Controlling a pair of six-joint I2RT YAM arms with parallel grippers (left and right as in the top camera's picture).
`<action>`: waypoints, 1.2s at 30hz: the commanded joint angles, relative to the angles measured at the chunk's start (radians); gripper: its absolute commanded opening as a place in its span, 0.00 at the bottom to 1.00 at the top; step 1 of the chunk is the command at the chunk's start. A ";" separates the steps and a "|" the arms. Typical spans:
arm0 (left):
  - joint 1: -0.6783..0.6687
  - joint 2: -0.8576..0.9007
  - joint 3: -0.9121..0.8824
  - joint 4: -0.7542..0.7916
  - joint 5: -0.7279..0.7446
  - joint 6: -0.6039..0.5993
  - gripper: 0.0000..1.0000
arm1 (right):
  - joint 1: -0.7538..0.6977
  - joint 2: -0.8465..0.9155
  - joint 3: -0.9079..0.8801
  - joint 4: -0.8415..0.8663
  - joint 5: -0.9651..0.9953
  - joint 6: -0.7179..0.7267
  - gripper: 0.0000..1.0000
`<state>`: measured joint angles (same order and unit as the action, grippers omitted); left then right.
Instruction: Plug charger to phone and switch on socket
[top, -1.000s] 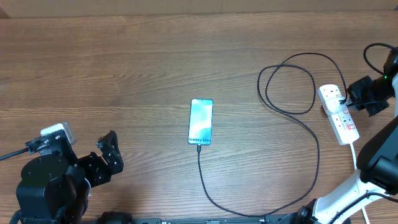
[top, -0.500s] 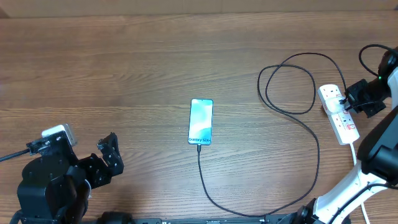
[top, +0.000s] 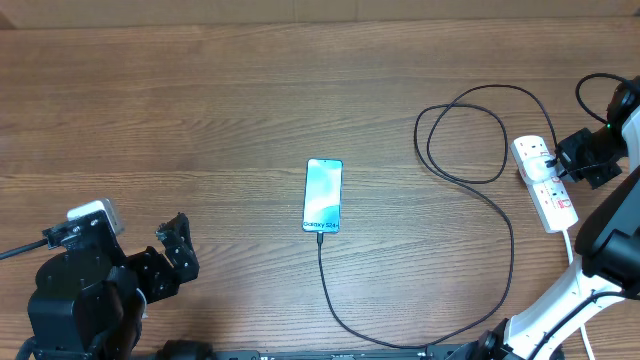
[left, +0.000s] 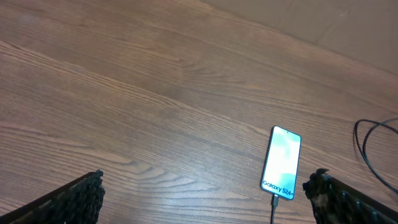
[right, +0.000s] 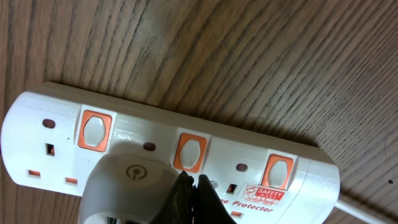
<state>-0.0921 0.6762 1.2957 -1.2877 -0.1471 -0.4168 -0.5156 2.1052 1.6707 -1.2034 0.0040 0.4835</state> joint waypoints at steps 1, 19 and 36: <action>-0.004 -0.002 -0.005 -0.002 -0.009 -0.010 1.00 | 0.005 0.036 0.017 0.005 -0.019 -0.010 0.04; -0.004 -0.003 -0.005 -0.018 -0.010 -0.010 1.00 | 0.019 0.040 0.003 -0.097 0.002 0.021 0.04; -0.004 -0.003 -0.005 -0.044 -0.010 -0.010 0.99 | 0.176 -0.717 0.003 -0.280 -0.119 -0.047 0.11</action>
<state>-0.0921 0.6762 1.2957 -1.3262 -0.1471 -0.4168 -0.3859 1.5311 1.6661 -1.4513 -0.0818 0.4660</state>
